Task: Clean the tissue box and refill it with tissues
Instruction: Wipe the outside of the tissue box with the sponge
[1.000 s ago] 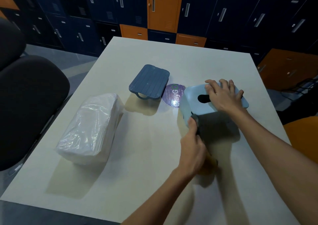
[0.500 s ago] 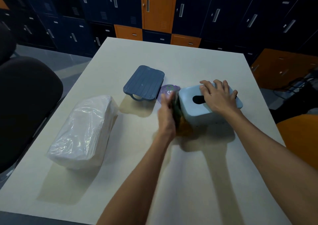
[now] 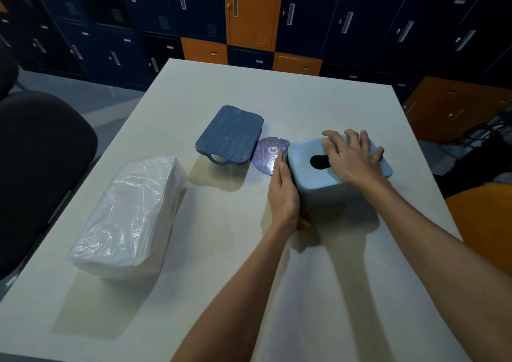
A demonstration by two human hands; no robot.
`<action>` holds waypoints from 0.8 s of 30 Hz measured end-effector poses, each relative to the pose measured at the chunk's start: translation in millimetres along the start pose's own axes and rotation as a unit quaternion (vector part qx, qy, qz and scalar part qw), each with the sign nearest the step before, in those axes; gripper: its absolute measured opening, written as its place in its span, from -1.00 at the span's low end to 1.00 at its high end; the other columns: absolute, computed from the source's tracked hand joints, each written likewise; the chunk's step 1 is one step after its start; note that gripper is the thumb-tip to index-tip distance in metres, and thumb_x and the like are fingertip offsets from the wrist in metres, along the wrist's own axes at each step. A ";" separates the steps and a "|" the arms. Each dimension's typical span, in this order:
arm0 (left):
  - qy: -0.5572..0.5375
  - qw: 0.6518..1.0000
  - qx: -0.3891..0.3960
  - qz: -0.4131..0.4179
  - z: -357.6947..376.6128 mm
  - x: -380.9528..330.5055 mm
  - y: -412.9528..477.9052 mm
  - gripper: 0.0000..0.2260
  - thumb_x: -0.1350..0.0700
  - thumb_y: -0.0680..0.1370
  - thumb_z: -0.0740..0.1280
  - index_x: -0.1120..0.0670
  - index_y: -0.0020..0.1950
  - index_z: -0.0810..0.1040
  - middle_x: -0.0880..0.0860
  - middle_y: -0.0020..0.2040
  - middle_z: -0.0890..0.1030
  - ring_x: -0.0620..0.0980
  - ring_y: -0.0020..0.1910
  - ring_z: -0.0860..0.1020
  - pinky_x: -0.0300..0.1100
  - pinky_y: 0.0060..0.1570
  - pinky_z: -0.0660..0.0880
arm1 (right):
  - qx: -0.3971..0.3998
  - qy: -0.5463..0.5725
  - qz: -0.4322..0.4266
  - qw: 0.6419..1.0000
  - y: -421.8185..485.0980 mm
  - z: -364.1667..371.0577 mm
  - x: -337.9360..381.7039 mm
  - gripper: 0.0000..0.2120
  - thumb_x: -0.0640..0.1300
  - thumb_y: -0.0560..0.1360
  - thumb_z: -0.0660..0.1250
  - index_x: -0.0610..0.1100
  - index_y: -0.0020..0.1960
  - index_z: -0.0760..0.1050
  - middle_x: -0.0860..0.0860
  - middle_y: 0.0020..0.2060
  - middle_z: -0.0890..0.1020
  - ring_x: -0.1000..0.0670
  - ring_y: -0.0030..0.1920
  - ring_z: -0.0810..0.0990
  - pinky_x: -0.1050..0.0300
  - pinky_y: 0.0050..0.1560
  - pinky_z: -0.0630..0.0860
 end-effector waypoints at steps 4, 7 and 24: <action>-0.021 0.999 -0.006 -0.039 10.4 6.3 26.2 -0.54 -0.37 0.49 0.04 -0.24 0.25 0.50 -0.09 0.22 0.58 -0.05 0.21 0.53 0.06 0.29 0.43 | -0.003 -0.003 0.006 1.000 0.7 0.0 -1.0 -0.59 0.17 0.62 -0.17 0.19 0.43 0.18 -0.07 0.46 0.19 -0.18 0.51 -0.01 -0.42 0.39 -0.09; -0.062 0.998 -0.020 -0.022 11.0 -2.0 4.4 -0.63 -0.22 0.62 0.05 -0.20 0.35 0.44 -0.09 0.24 0.56 -0.09 0.19 0.53 -0.01 0.27 0.47 | -0.006 -0.012 -0.003 1.000 0.7 1.1 0.2 -0.60 0.17 0.62 -0.16 0.19 0.42 0.18 -0.08 0.45 0.21 -0.18 0.49 0.03 -0.43 0.38 -0.05; 0.027 0.998 -0.007 -0.055 -0.2 3.4 33.7 -0.65 -0.16 0.58 0.11 -0.17 0.28 0.53 -0.07 0.22 0.58 -0.04 0.18 0.52 -0.03 0.30 0.42 | 0.007 0.002 0.013 1.000 -1.1 -1.8 -0.3 -0.59 0.16 0.63 -0.18 0.21 0.44 0.16 -0.07 0.48 0.16 -0.19 0.52 -0.05 -0.42 0.39 -0.11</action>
Point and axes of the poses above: each hand's wrist, its own y-axis towards the middle knuckle, its own z-axis out of the palm, x = y × z, the point moved 9 cm from there along y, towards the middle knuckle
